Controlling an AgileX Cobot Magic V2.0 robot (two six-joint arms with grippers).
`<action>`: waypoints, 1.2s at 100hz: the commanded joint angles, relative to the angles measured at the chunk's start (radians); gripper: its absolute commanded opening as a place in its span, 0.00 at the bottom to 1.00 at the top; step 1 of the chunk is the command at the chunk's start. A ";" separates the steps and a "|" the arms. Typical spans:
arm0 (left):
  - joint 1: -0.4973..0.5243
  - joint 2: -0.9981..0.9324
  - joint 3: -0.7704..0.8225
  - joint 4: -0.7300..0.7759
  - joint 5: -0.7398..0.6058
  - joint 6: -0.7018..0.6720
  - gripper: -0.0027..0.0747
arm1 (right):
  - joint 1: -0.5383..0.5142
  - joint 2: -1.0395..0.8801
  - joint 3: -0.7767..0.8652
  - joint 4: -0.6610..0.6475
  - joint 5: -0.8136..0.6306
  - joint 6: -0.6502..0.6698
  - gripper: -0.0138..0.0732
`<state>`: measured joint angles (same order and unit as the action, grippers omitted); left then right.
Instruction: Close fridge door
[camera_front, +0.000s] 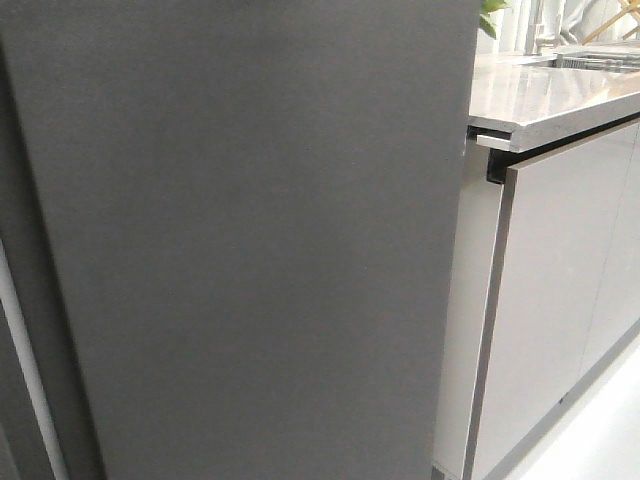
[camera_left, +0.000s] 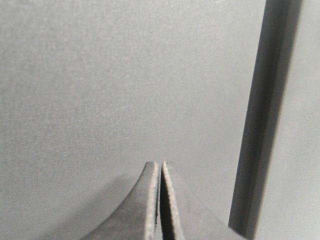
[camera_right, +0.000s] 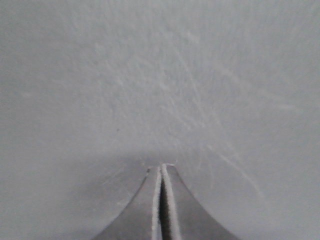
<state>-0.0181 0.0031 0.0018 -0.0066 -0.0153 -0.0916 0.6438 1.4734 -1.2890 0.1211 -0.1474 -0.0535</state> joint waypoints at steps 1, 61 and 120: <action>-0.007 0.019 0.028 -0.002 -0.077 -0.004 0.01 | -0.014 -0.085 0.003 -0.001 -0.079 -0.032 0.07; -0.007 0.019 0.028 -0.002 -0.077 -0.004 0.01 | -0.288 -0.596 0.466 -0.001 -0.086 -0.030 0.07; -0.007 0.019 0.028 -0.002 -0.077 -0.004 0.01 | -0.593 -1.130 0.884 -0.021 0.028 -0.030 0.07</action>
<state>-0.0181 0.0031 0.0018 -0.0066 -0.0153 -0.0916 0.0771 0.3984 -0.4356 0.1150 -0.0779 -0.0715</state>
